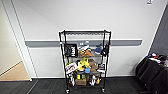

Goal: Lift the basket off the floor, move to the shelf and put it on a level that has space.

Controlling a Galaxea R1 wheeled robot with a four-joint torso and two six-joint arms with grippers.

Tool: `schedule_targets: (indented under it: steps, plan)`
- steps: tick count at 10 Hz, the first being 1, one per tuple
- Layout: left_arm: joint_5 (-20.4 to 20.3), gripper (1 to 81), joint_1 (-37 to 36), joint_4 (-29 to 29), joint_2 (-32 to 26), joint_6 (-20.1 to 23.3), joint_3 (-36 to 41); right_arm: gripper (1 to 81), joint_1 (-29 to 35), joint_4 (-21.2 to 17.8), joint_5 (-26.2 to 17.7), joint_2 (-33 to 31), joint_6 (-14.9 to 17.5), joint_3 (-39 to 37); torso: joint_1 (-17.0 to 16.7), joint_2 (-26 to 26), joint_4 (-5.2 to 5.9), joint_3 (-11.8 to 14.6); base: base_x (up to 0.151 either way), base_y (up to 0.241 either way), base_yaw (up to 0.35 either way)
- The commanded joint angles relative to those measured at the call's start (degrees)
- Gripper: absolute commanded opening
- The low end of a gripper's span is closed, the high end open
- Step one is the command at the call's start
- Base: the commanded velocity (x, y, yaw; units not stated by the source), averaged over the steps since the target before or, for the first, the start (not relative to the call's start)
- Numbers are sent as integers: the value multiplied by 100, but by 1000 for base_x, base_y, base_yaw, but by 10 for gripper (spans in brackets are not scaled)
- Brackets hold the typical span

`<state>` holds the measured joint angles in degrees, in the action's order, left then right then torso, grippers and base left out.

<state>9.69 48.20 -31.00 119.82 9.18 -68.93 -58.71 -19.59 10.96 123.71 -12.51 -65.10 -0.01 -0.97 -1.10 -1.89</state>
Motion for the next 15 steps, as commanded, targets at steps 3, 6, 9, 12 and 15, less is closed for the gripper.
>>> schedule_targets:
  steps: [3,6,9,12,15]
  plan:
    - [-169,10,-307,-55,-72,216,503,10,460,297,29,-168,-32,429,1,0,0,2,76,0,0]
    - [-178,10,-219,-55,-10,276,503,10,381,377,29,-221,-32,525,1,0,0,2,76,0,0]
    - [-178,10,-166,-55,-1,286,503,10,293,421,38,-212,-32,534,1,-2,0,4,77,0,0]
    - [-195,10,-43,15,-10,295,503,10,127,517,117,-177,-32,543,1,-2,0,4,77,0,0]
    - [-441,10,115,103,-37,295,564,10,-67,641,240,-116,-41,525,1,-2,0,4,78,0,0]
